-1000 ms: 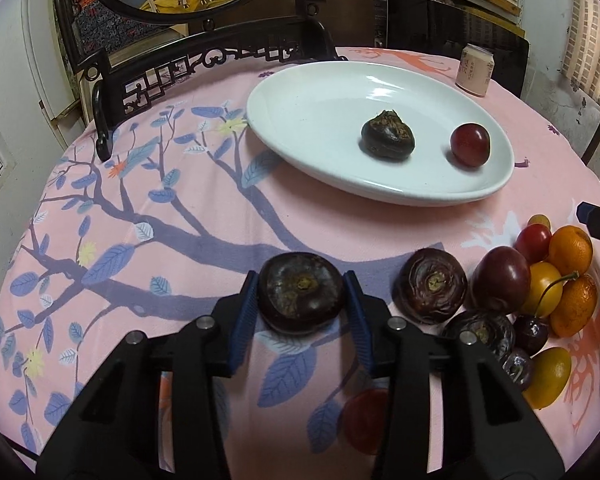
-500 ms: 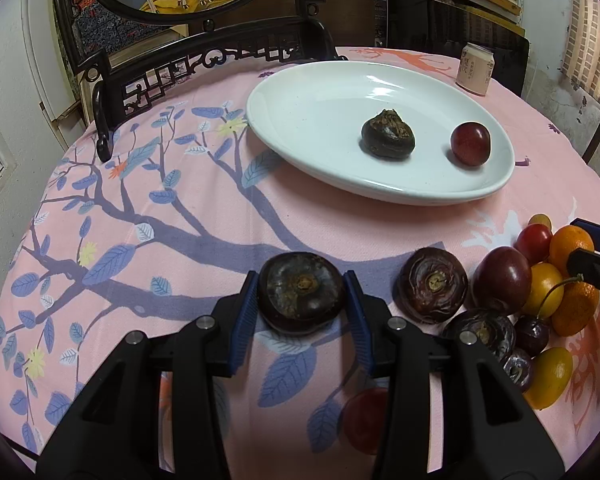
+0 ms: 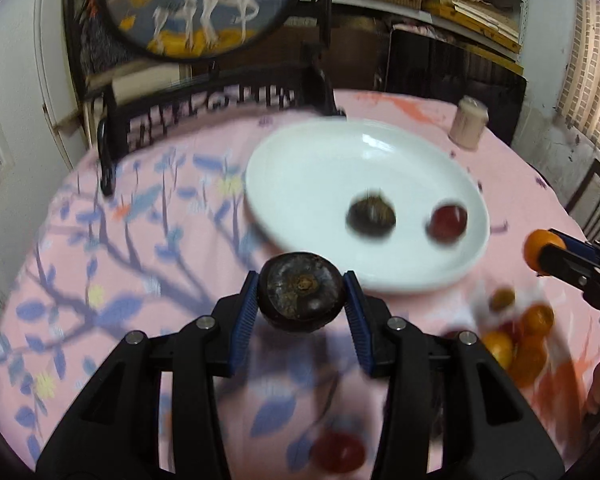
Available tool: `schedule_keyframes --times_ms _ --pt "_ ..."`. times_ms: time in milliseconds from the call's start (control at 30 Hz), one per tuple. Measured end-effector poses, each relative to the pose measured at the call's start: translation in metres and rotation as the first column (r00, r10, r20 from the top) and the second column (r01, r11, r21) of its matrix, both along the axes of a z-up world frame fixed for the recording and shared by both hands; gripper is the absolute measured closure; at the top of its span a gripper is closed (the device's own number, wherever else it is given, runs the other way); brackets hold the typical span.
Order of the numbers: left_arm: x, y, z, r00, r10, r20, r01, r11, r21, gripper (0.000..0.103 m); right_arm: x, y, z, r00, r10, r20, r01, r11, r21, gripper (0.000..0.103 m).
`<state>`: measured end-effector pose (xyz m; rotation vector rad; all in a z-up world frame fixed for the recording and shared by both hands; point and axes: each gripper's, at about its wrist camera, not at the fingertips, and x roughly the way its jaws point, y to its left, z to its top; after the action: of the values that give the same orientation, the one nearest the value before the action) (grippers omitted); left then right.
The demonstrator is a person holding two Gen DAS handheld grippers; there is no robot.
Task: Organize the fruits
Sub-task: 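Lower both held fruits onto the white plate and open both tools, then grasp a red tomato with left tool while right tool grasps a mandarin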
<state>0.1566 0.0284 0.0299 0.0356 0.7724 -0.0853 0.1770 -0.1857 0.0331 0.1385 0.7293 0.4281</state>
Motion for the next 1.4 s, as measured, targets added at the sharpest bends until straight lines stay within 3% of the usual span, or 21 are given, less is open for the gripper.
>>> schedule_keyframes --times_ms 167,233,300,367,400,600,700,867,1000,1200,1267,1400 --pt "0.041 -0.022 -0.007 1.000 -0.005 -0.028 0.005 1.000 -0.016 0.060 0.040 0.009 -0.018 0.997 -0.007 -0.077 0.009 1.000 0.024 0.064" --pt "0.048 -0.022 -0.014 0.999 -0.001 -0.041 0.000 0.999 -0.039 0.058 0.041 0.005 -0.018 0.997 -0.016 -0.081 0.020 0.999 0.041 0.059" --pt "0.049 -0.020 -0.017 0.999 -0.008 -0.043 0.006 0.999 -0.046 0.053 0.036 -0.001 -0.012 0.999 -0.026 -0.043 0.029 0.998 0.058 0.047" --pt "0.046 -0.017 -0.015 1.000 -0.011 -0.029 0.010 0.999 -0.044 0.051 0.031 -0.003 -0.008 0.999 -0.030 -0.028 0.031 0.998 0.058 0.047" --pt "0.044 -0.016 -0.014 1.000 -0.009 -0.027 0.008 0.999 -0.039 0.042 0.029 -0.005 -0.008 0.999 -0.022 -0.032 0.024 0.998 0.065 0.047" --pt "0.021 -0.005 -0.007 1.000 -0.013 0.014 0.013 1.000 0.013 0.037 -0.011 -0.021 -0.010 0.998 -0.015 -0.058 0.021 0.995 0.095 0.047" --pt "0.005 0.004 -0.012 1.000 -0.007 0.002 0.007 1.000 0.010 0.033 -0.040 -0.027 -0.013 0.999 -0.019 -0.045 0.022 0.997 0.073 0.040" --pt "-0.034 0.015 -0.020 1.000 -0.001 -0.011 0.002 1.000 0.027 0.028 -0.065 -0.038 -0.015 0.998 -0.057 -0.024 0.058 0.996 0.060 0.016" --pt "-0.070 0.020 -0.022 0.999 -0.035 0.005 0.035 0.999 0.003 0.022 -0.071 -0.045 -0.011 0.998 -0.063 -0.011 0.063 0.994 0.090 0.016" --pt "-0.089 0.003 -0.033 0.994 -0.109 -0.007 0.109 0.992 0.063 0.022 -0.075 -0.044 -0.013 0.998 -0.057 -0.023 0.058 0.995 0.083 0.016" --pt "-0.087 0.002 -0.037 0.992 -0.119 -0.031 0.120 0.991 0.051 0.024 -0.075 -0.045 -0.013 0.998 -0.059 -0.025 0.060 0.995 0.080 0.016" --pt "-0.082 0.000 -0.043 0.989 -0.130 -0.072 0.133 0.990 0.040 0.056 -0.073 -0.044 -0.016 0.997 -0.059 -0.048 0.063 0.995 0.072 0.016"
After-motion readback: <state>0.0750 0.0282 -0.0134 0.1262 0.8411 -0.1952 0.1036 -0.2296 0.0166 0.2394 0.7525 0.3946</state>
